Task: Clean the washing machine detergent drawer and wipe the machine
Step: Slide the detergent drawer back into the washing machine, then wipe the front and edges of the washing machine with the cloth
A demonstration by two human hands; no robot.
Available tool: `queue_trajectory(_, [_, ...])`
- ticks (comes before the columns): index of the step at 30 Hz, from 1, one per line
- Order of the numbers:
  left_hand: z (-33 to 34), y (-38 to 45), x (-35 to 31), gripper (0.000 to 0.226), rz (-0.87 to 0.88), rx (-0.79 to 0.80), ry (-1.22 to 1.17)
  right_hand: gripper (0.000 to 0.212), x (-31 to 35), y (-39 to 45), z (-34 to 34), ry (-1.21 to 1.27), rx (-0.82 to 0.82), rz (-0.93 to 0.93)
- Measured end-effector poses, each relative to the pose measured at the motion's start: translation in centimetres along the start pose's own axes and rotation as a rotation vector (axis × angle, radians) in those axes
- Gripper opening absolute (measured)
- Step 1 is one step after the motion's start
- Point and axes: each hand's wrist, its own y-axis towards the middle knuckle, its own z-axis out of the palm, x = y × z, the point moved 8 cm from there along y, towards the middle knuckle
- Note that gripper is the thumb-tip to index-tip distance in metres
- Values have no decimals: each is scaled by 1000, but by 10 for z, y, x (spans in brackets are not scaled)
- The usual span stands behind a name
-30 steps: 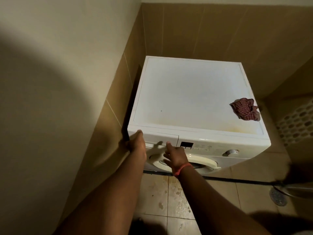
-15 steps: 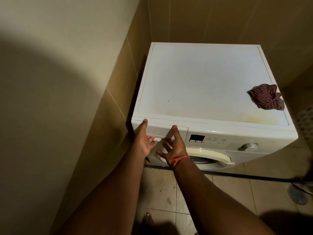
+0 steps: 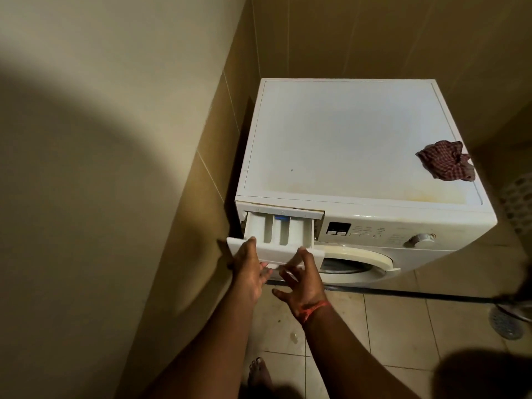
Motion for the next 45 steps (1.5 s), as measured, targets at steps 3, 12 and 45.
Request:
queue_trajectory(3, [-25,-22,16,62,-23,-20,-23,42,-19,-28,-11,6,-5,3])
queue_trajectory(12, [-41,-47,14,66,27,-48,124,55,-19,-42,-35,-197,-128,-92])
queue_trajectory(45, [128,-29,-172,112,1189,-39,2129,109,191,19,76,-2316,-358,-913])
